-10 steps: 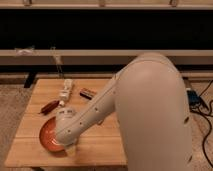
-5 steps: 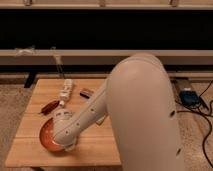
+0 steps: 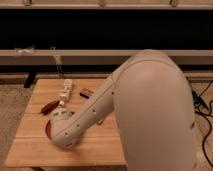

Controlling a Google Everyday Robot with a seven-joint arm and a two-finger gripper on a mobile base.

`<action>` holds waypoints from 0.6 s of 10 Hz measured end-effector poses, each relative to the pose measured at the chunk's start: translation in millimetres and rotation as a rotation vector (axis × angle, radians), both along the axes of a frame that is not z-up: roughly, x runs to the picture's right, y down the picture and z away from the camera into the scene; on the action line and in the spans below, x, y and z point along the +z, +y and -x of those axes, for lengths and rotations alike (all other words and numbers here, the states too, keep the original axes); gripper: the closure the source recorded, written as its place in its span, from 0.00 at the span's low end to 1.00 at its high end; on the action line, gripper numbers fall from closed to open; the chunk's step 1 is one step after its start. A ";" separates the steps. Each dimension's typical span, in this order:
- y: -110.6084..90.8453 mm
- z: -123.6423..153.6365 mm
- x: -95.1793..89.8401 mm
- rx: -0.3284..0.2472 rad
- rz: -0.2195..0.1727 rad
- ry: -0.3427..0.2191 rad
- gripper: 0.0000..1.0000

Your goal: Pick up the ceramic bowl

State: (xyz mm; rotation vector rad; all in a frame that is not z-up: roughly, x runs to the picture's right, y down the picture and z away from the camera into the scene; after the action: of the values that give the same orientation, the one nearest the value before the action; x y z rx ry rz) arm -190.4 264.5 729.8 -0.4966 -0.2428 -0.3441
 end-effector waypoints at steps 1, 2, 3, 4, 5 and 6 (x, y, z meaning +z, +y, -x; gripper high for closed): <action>-9.0 0.5 -8.4 0.002 -0.030 -0.008 1.00; -15.9 2.9 -14.7 -0.001 -0.051 -0.017 1.00; -23.1 5.1 -19.9 -0.001 -0.074 -0.027 1.00; -29.7 5.3 -23.3 -0.005 -0.099 -0.029 1.00; -38.1 7.8 -29.2 -0.008 -0.126 -0.038 1.00; -43.8 9.0 -33.0 -0.011 -0.147 -0.041 1.00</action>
State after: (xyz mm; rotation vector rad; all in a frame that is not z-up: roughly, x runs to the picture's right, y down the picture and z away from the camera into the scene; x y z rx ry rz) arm -199.4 220.7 696.7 -0.3468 -0.2526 -0.3798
